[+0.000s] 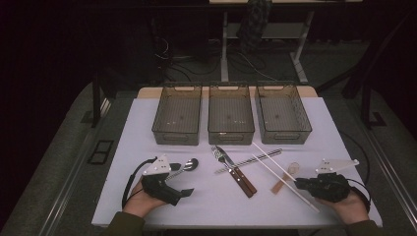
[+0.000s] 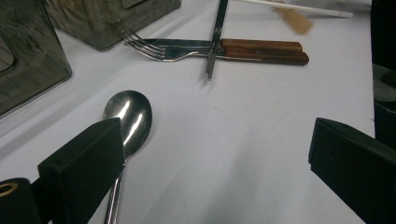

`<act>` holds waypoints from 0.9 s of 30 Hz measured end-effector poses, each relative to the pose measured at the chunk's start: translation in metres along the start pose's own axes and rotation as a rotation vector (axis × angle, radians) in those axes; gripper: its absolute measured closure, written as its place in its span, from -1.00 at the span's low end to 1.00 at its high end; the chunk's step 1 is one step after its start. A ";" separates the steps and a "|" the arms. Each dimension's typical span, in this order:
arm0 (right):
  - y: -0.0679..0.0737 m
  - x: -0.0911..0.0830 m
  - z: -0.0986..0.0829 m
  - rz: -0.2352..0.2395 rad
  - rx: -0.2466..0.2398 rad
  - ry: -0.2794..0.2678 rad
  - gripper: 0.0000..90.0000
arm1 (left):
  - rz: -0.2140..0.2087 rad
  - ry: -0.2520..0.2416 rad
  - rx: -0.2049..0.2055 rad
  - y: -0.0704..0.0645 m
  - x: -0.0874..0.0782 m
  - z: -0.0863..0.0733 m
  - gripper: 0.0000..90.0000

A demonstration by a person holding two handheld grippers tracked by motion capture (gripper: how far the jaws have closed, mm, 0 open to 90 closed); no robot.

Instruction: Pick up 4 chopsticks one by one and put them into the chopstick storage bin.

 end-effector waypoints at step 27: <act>0.006 0.005 0.048 0.007 0.018 -0.122 0.86 | -0.006 -0.017 -0.015 0.002 0.009 0.001 -1.00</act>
Point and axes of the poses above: each handheld gripper's, and its own axes: x roughly forward along the jaws, z roughly out of its top, y roughly to its left, the point moved 9 cm from there along x, roughly forward along the jaws
